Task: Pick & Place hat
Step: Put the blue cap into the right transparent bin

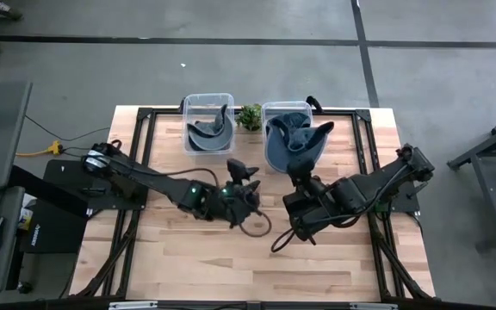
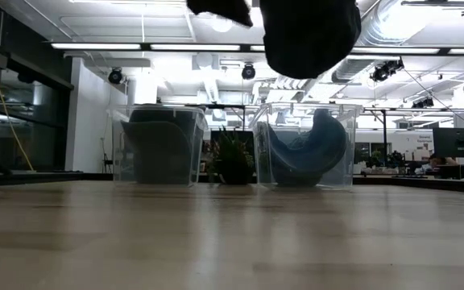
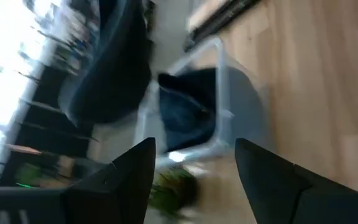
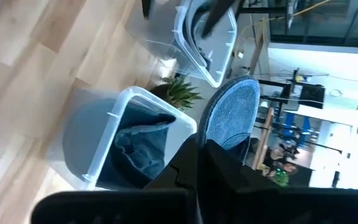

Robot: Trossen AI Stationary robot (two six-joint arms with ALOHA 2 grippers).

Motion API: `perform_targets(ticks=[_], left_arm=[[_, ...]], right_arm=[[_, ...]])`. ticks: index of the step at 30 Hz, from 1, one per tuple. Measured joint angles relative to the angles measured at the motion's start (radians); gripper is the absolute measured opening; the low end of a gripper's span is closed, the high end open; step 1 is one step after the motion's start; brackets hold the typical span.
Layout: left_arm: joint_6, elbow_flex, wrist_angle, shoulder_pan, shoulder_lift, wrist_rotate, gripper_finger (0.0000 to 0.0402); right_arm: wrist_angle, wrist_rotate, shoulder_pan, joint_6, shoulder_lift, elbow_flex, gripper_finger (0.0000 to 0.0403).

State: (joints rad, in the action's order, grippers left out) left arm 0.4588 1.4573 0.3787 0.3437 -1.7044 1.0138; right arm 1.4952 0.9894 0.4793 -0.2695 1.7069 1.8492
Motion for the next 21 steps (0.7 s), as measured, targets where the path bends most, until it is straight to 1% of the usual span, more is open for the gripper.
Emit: perform_targets(ticks=[3, 5, 7, 8, 11, 14, 16, 17, 19, 20, 21], left_arm=[[-0.188, -0.004, 0.143, -0.043, 0.037, -0.111, 0.0216], [-0.257, -0.029, 0.153, -0.086, 0.055, -0.186, 0.0216], [-0.283, -0.071, 0.146, -0.123, 0.079, -0.267, 0.0216], [-0.288, -0.094, 0.127, -0.141, 0.092, -0.301, 0.0216], [-0.288, -0.163, -0.001, -0.194, 0.104, -0.412, 0.0216], [-0.284, -0.242, -0.076, -0.235, 0.13, -0.517, 0.0216], [-0.285, -0.276, -0.2, -0.259, 0.138, -0.577, 0.0216], [-0.287, -0.298, -0.226, -0.268, 0.143, -0.601, 0.0216], [-0.287, -0.343, -0.237, -0.28, 0.169, -0.644, 0.0216], [-0.287, -0.354, -0.263, -0.282, 0.177, -0.663, 0.0216], [-0.288, -0.36, -0.322, -0.286, 0.181, -0.679, 0.0216]], right_arm=[[0.0, 0.026, -0.003, -0.002, -0.003, -0.054, 0.0005], [-0.002, 0.034, -0.008, -0.002, -0.002, -0.12, 0.0005], [-0.01, 0.056, -0.009, -0.004, -0.001, -0.199, 0.0005], [-0.016, 0.083, -0.012, -0.004, -0.001, -0.237, 0.0005], [-0.032, 0.151, -0.022, 0.003, -0.005, -0.343, 0.0005], [-0.089, 0.153, -0.04, -0.003, -0.035, -0.438, 0.0005], [-0.142, 0.156, -0.054, -0.014, -0.071, -0.497, 0.0005], [-0.174, 0.154, -0.06, -0.031, -0.092, -0.526, 0.0005], [-0.268, 0.153, -0.07, -0.086, -0.149, -0.588, 0.0005], [-0.324, 0.146, -0.074, -0.126, -0.181, -0.62, 0.0005], [-0.392, 0.133, -0.078, -0.174, -0.218, -0.653, 0.0005]])
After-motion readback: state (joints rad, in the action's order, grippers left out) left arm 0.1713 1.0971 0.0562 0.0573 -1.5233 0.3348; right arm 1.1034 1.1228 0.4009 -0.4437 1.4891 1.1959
